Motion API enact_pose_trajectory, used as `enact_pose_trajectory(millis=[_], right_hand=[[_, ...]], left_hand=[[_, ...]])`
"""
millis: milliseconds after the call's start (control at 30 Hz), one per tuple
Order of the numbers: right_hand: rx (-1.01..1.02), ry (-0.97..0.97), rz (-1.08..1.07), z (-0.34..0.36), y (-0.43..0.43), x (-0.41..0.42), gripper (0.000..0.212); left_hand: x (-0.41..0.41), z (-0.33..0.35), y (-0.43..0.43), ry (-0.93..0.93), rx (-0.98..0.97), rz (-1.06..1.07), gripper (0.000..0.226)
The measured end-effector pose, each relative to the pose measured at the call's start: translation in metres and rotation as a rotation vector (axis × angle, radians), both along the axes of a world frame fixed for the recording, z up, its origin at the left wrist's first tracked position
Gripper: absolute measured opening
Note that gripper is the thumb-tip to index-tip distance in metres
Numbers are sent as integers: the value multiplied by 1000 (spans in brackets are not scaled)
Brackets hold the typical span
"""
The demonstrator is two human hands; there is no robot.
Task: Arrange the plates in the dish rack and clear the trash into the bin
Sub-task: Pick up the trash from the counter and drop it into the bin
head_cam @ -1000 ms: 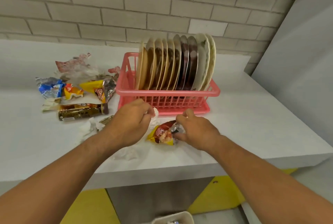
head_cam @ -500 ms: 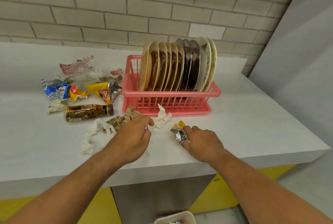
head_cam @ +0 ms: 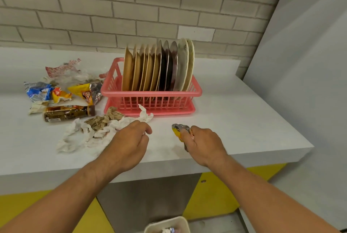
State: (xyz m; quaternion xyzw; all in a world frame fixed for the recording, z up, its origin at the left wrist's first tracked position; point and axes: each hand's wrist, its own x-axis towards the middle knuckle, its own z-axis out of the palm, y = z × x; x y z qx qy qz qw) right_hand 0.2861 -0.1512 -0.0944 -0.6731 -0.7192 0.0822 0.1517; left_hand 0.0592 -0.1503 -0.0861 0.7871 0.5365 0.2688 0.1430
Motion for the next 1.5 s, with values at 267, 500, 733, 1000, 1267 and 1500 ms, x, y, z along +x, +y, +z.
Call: enact_pose_trajectory(millis=[267, 500, 733, 1000, 1267, 1500], right_hand=[[-121, 226, 67, -45, -66, 34, 34], [-430, 261, 13, -164, -97, 67, 20], [-642, 296, -116, -300, -120, 68, 14], [-661, 160, -174, -487, -102, 49, 23], [-708, 49, 90, -640, -48, 17, 27], [-1022, -11, 122, -721, -43, -20, 83]], left_hand=[[49, -51, -47, -19, -131, -66, 19], [56, -152, -84, 51, -420, 0, 21], [44, -280, -99, 99, -582, 25, 19], [39, -460, -106, 181, -673, -2, 24], [27, -579, -105, 124, -642, 54, 30], [23, -621, -102, 75, -603, 56, 34]])
